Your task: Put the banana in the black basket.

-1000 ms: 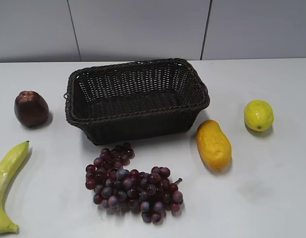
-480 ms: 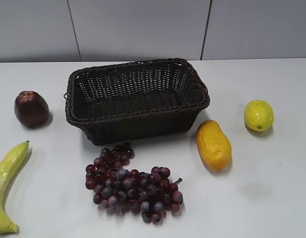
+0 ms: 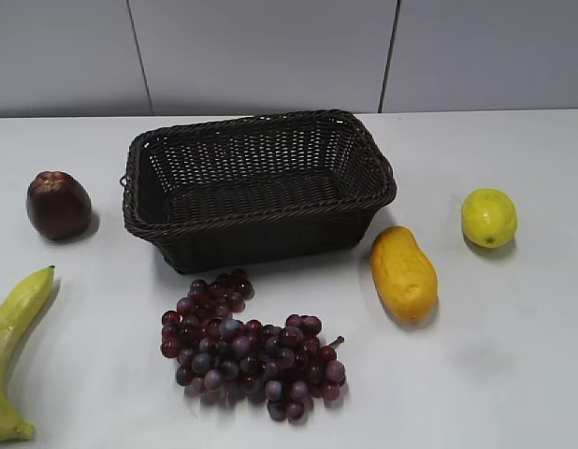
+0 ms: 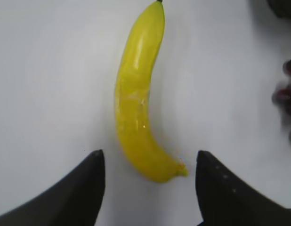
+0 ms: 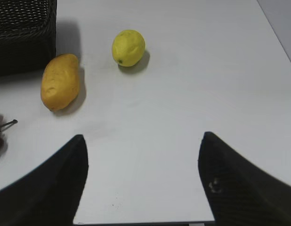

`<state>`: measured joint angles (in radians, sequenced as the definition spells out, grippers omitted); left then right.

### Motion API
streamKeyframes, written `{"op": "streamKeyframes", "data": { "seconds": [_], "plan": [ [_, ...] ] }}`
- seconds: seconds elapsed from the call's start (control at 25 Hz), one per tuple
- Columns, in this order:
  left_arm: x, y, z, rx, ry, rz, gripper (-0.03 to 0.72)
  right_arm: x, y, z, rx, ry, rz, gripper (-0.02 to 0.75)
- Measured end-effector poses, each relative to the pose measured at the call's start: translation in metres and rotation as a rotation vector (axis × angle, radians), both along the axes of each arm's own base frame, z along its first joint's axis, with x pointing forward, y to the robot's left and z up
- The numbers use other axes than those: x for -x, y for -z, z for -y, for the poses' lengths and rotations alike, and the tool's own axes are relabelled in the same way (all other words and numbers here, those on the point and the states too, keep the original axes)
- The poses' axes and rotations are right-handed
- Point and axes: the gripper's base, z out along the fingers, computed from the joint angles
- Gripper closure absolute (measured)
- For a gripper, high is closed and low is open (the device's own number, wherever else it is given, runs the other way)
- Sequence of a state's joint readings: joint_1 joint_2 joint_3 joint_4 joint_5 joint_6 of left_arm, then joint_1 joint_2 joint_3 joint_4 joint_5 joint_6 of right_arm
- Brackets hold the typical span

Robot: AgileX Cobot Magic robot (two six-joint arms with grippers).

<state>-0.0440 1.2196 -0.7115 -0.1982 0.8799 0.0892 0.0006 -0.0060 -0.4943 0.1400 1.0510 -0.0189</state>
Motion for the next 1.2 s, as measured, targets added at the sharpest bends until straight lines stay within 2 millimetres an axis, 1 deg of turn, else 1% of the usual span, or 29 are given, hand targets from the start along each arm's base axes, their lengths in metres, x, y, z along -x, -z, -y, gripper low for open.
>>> {"op": "streamKeyframes", "data": {
  "seconds": [0.12, 0.2, 0.32, 0.44, 0.6, 0.8, 1.04, 1.12, 1.2],
  "plan": [
    [-0.015, 0.016, 0.002, -0.013, 0.024, -0.033, 0.089, 0.000, 0.000, 0.000, 0.000, 0.000, 0.000, 0.155],
    [-0.024, 0.031, 0.005, -0.034, 0.063, -0.060, 0.089, 0.000, 0.000, 0.000, 0.000, 0.000, 0.000, 0.155],
    [-0.031, 0.045, 0.011, -0.059, 0.116, -0.085, 0.071, 0.000, 0.000, 0.000, 0.000, 0.000, 0.000, 0.155],
    [-0.037, 0.062, 0.018, -0.089, 0.171, -0.114, 0.036, 0.000, 0.000, 0.000, 0.000, 0.000, 0.000, 0.155],
    [-0.045, 0.075, 0.019, -0.112, 0.189, -0.113, 0.024, 0.000, 0.000, 0.000, 0.000, 0.000, 0.000, 0.155],
    [-0.052, 0.083, 0.019, -0.131, 0.197, -0.081, 0.025, 0.000, 0.000, 0.000, 0.000, 0.000, 0.000, 0.155],
    [-0.059, 0.104, 0.018, -0.152, 0.212, -0.110, 0.025, 0.000, 0.000, 0.000, 0.000, 0.000, 0.000, 0.155],
    [-0.059, 0.110, 0.018, -0.155, 0.214, -0.127, 0.036, 0.000, 0.000, 0.000, 0.000, 0.000, 0.000, 0.155],
    [-0.060, 0.115, 0.018, -0.155, 0.214, -0.138, 0.074, 0.000, 0.000, 0.000, 0.000, 0.000, 0.000, 0.155]
  ]
}}
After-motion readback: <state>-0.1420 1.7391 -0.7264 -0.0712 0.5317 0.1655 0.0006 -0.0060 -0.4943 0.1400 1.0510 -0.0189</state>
